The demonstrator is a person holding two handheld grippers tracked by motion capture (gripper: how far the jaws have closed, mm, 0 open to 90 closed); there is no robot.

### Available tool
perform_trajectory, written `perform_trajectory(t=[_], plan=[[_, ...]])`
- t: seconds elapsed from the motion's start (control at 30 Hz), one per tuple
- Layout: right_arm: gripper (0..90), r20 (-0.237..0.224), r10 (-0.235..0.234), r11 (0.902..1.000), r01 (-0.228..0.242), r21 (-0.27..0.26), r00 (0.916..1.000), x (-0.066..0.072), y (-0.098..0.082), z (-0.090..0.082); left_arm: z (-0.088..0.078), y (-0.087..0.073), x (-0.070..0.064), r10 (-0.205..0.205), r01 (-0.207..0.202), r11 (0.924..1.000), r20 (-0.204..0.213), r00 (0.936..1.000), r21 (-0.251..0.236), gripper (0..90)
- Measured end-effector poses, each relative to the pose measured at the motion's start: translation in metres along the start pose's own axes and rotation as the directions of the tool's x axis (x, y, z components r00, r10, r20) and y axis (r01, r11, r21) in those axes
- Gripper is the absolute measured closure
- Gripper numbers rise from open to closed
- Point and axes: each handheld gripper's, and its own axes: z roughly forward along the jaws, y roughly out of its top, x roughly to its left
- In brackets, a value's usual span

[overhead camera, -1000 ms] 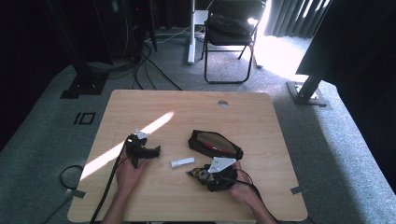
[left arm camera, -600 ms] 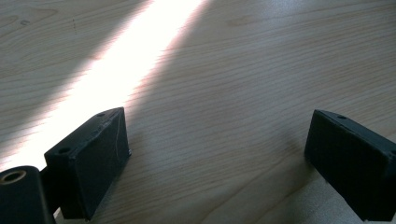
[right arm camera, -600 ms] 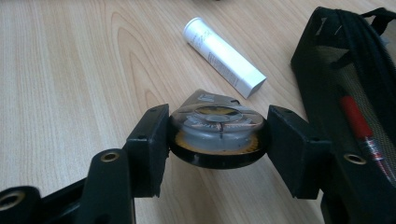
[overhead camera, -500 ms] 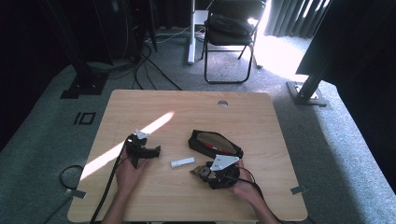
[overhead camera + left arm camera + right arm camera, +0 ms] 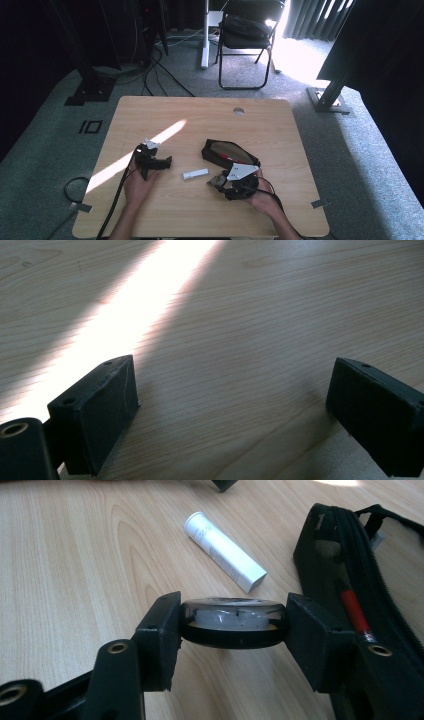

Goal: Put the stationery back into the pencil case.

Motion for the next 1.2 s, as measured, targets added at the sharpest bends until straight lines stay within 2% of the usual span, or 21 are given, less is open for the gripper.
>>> perform_trajectory(t=[1.2], plan=[[41.3, 0.039, 0.005, 0.9991, -0.003, -0.043, 0.9992, -0.01, 0.009, -0.015, 0.0, 0.0, 0.0, 0.0, 0.0, 1.0, 0.0, 1.0, 0.0, 6.5]])
